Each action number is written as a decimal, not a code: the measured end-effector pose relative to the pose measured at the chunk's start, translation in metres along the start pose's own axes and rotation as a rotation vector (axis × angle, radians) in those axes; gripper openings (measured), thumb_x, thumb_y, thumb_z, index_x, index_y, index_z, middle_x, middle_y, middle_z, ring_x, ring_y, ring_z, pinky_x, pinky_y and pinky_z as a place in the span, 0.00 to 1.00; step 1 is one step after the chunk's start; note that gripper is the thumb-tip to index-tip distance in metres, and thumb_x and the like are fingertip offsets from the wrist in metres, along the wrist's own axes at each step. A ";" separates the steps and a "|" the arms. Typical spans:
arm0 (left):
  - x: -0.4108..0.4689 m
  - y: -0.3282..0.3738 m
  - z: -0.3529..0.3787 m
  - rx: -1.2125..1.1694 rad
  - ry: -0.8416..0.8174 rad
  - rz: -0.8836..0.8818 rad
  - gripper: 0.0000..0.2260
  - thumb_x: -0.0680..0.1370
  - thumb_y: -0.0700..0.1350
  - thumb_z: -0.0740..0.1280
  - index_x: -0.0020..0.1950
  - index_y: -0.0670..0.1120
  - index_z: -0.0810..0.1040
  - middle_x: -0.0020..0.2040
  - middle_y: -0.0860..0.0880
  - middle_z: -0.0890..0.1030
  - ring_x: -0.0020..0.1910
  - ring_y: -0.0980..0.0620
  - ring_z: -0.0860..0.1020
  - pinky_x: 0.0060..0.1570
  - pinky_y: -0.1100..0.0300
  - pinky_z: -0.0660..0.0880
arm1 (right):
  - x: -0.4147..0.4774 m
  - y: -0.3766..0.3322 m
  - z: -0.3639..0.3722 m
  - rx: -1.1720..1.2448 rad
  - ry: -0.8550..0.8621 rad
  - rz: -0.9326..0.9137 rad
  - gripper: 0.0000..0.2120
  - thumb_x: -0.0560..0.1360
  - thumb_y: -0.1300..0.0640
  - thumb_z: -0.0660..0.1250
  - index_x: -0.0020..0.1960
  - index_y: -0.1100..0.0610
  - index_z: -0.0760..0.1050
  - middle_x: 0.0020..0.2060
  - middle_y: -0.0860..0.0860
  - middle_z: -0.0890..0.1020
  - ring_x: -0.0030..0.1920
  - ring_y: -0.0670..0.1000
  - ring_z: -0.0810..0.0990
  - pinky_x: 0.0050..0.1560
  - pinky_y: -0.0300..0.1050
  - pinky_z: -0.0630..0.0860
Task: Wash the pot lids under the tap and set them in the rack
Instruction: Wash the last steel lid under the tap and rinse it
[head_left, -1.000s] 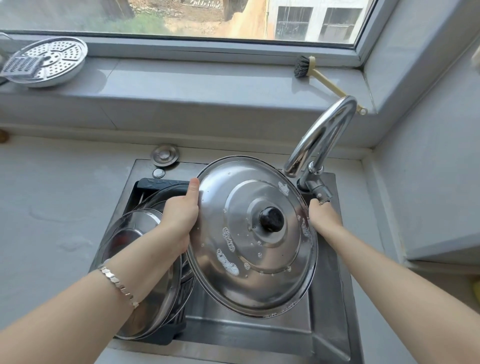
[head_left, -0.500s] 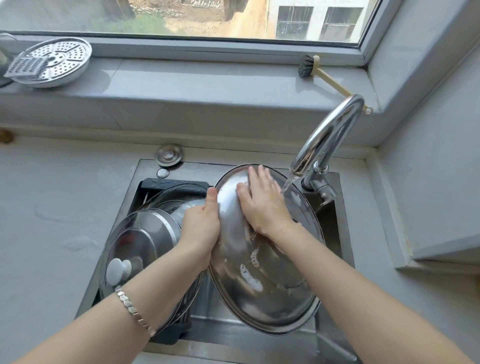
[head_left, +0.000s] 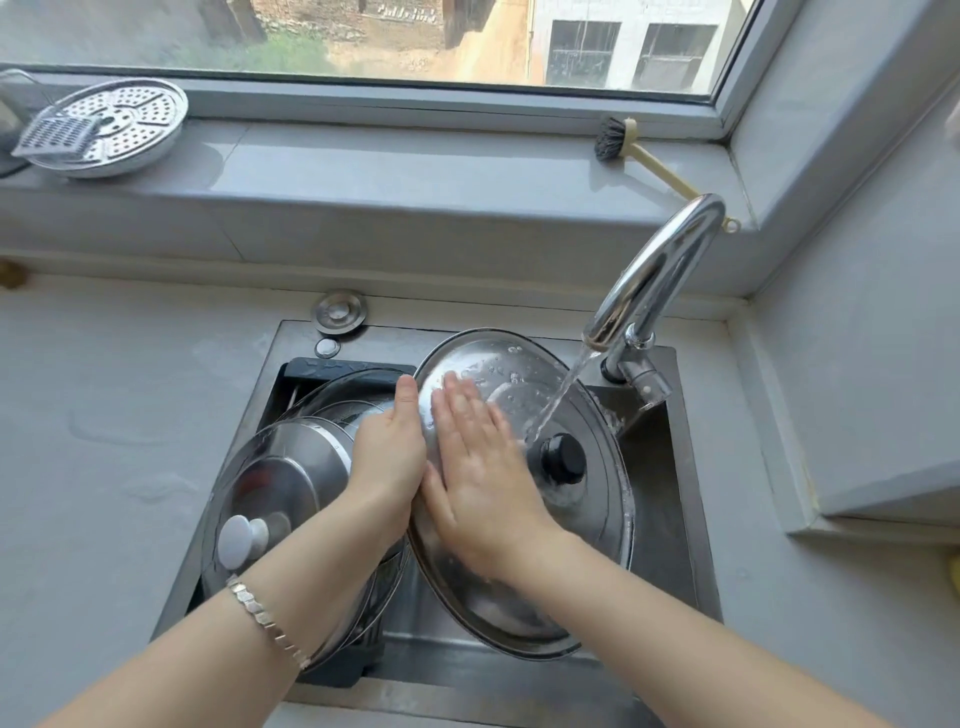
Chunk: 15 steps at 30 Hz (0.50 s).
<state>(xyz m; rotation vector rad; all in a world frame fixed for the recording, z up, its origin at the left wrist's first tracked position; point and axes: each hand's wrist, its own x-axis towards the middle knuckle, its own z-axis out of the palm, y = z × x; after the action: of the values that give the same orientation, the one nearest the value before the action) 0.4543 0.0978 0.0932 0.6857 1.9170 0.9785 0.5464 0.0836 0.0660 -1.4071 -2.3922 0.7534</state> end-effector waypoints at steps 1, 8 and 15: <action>-0.001 -0.001 -0.001 -0.002 -0.004 0.001 0.22 0.80 0.57 0.54 0.36 0.42 0.70 0.32 0.46 0.69 0.32 0.50 0.67 0.31 0.60 0.65 | 0.003 0.005 -0.003 0.000 -0.005 0.012 0.36 0.73 0.42 0.35 0.76 0.59 0.42 0.76 0.54 0.41 0.75 0.48 0.35 0.72 0.42 0.31; -0.009 0.003 0.001 -0.006 -0.015 0.002 0.23 0.81 0.57 0.54 0.32 0.43 0.71 0.31 0.49 0.74 0.33 0.50 0.71 0.32 0.60 0.66 | 0.013 0.001 -0.007 -0.015 0.025 0.082 0.34 0.74 0.45 0.35 0.76 0.60 0.45 0.76 0.55 0.45 0.76 0.52 0.40 0.72 0.47 0.34; -0.013 0.003 -0.002 0.029 -0.049 0.064 0.22 0.80 0.57 0.55 0.38 0.41 0.71 0.34 0.43 0.70 0.33 0.50 0.68 0.32 0.57 0.63 | 0.046 0.040 -0.026 0.097 0.062 0.390 0.31 0.77 0.43 0.44 0.75 0.58 0.51 0.75 0.54 0.54 0.76 0.53 0.48 0.74 0.51 0.43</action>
<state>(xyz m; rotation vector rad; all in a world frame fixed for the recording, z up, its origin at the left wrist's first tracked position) 0.4595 0.0892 0.1020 0.7847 1.8800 0.9662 0.5653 0.1475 0.0635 -1.8501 -2.0271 0.8862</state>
